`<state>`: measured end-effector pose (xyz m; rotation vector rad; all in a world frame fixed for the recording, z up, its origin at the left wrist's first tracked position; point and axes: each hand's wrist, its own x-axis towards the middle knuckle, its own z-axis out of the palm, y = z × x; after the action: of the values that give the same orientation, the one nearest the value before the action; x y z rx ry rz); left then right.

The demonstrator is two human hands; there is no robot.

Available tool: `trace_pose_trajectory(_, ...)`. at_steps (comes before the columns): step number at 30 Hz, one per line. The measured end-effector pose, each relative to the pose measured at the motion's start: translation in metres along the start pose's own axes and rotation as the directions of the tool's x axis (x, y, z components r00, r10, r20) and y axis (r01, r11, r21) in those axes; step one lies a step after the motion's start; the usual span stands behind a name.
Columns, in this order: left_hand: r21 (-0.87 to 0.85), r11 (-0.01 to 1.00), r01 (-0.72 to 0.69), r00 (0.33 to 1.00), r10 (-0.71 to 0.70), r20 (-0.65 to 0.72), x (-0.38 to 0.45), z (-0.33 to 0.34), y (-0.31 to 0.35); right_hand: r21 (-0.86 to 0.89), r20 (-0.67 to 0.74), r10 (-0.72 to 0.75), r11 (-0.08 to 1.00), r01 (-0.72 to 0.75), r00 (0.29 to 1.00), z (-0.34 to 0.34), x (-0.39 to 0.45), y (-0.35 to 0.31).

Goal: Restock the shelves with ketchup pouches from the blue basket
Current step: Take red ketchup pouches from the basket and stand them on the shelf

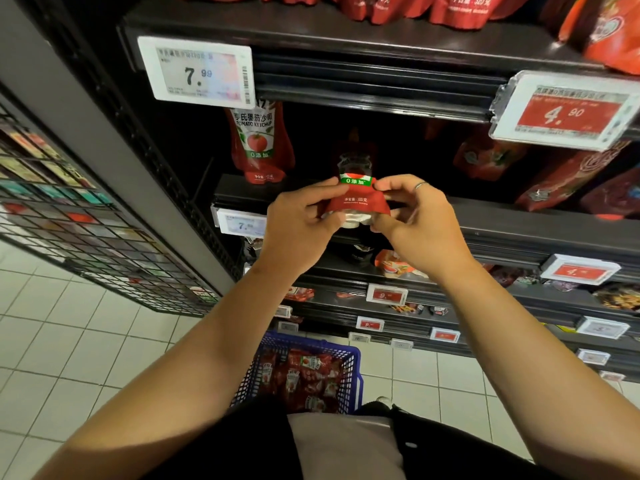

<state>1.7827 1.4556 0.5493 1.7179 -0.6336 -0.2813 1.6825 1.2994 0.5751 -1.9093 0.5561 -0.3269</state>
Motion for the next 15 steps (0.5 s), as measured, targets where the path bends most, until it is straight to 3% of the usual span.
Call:
trace_pose_trajectory(4, -0.162, 0.986, 0.045, 0.998, -0.037, 0.048, -0.003, -0.005, -0.006, 0.41, 0.17, 0.114, 0.895, -0.175, 0.979, -0.001, 0.007, -0.001)
trace_pose_trajectory(6, -0.2, 0.979, 0.024, 0.998, -0.011, 0.067, -0.005, -0.004, -0.008, 0.632, 0.333, 0.123, 0.706, -0.318, 0.935, -0.007, 0.013, -0.005)
trace_pose_trajectory(8, -0.194, 0.981, -0.007, 0.998, 0.02, 0.061, -0.007, -0.003, -0.01, 0.721, 0.45, 0.1, 0.545, -0.427, 0.888, -0.01, 0.017, -0.01)
trace_pose_trajectory(10, -0.145, 0.987, -0.075, 0.996, 0.081, 0.042, -0.008, 0.001, -0.01, 0.714, 0.441, 0.156, 0.535, -0.451, 0.884, -0.004, 0.02, -0.013)
trace_pose_trajectory(13, -0.01, 0.978, -0.211, 0.976, 0.21, -0.053, -0.007, 0.009, -0.005, 0.705, 0.312, 0.243, 0.589, -0.395, 0.919, 0.011, 0.023, -0.013)
trace_pose_trajectory(15, -0.001, 0.974, -0.225, 0.969, 0.224, -0.101, -0.006, 0.015, -0.002, 0.698, 0.294, 0.239, 0.608, -0.379, 0.925, 0.016, 0.025, -0.014)
